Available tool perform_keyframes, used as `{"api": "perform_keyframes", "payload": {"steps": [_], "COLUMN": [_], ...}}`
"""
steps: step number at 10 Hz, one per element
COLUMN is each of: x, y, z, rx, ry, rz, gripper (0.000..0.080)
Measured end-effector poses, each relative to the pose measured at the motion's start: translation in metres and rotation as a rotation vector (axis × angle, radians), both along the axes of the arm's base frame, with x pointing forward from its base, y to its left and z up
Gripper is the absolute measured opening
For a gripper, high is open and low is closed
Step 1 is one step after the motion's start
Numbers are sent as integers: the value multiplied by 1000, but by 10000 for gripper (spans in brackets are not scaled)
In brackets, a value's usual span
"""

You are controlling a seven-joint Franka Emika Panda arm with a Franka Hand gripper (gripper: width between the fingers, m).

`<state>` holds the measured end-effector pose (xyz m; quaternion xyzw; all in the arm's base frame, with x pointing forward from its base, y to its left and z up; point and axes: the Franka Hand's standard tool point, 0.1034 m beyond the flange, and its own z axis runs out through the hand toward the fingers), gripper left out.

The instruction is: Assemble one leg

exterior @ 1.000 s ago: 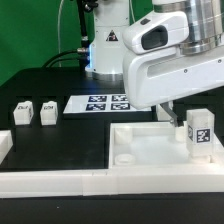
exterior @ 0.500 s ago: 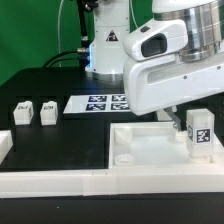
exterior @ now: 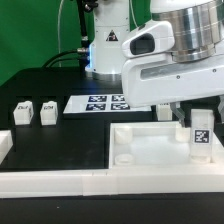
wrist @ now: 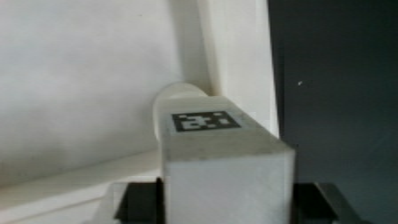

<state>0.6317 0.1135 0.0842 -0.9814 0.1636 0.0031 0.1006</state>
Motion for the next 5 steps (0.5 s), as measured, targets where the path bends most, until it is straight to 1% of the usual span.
{"api": "perform_keyframes", "payload": {"steps": [1,2,3,5], "x": [2,1,0,-2], "y": [-3,-5,-6,-8], "z": [-1,-1,-1,-2], "rx": [3,20,40,99], "ry": [20,39,63,128], "rz": [-198,-392,-571,-904], "gripper": [309,309,309,310]}}
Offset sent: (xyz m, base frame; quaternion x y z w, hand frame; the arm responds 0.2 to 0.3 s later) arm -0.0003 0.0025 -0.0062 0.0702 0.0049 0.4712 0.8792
